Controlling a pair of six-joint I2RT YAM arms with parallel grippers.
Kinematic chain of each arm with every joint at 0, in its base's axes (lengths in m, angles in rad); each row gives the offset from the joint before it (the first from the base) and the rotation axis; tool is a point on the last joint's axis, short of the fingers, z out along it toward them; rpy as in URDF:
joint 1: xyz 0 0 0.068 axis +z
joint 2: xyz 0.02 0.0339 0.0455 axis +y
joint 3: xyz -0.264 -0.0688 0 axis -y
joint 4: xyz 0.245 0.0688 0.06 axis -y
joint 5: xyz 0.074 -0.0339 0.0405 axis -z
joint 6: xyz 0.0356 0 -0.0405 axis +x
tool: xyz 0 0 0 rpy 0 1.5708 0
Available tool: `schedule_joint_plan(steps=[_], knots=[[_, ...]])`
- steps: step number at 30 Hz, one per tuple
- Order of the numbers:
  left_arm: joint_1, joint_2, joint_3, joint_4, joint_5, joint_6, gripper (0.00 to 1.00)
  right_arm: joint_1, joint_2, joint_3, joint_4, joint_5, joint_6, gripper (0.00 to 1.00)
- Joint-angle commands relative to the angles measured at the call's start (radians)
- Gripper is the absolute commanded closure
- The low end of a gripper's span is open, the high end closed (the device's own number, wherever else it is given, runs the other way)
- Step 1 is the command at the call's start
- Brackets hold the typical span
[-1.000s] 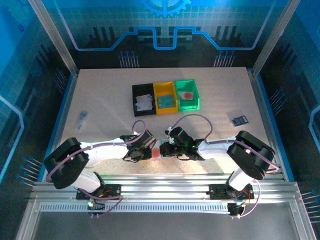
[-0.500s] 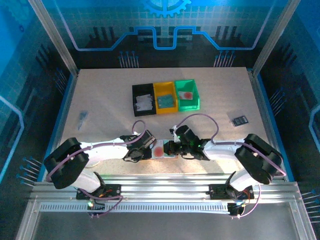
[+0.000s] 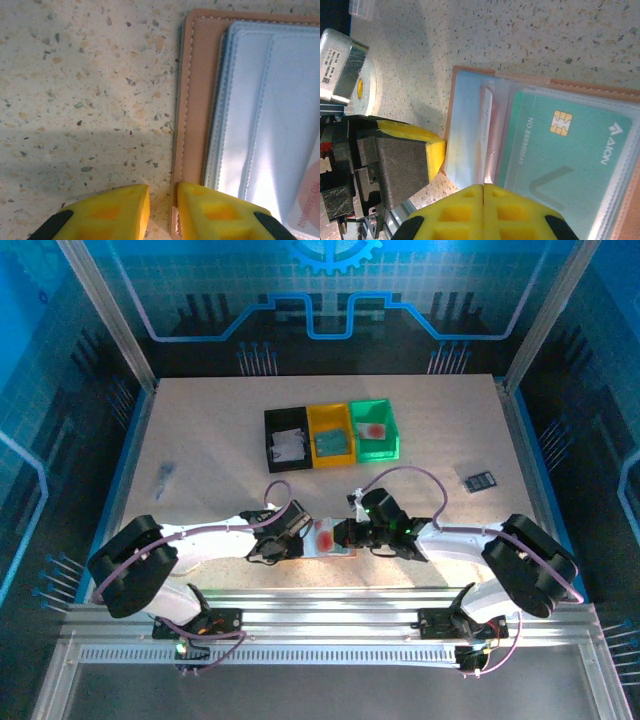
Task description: Take the credit cards out of the card holder
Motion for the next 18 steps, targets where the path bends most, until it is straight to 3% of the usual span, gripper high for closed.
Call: schedule_joint_plan(steps=[1,13,18], knots=[[-0.026,0.191,-0.093,0.204,0.135,-0.006,0.76,-0.02,-0.038,-0.022,0.007,-0.026,-0.025,1.0],[0.002,-0.033,-0.046,0.036,0.052,0.057,0.73,-0.052,-0.133,-0.049,-0.056,-0.046,-0.065,1.0],[0.032,-0.165,-0.042,-0.005,0.051,0.08,0.67,-0.063,-0.172,-0.056,-0.079,-0.06,-0.086,1.0]])
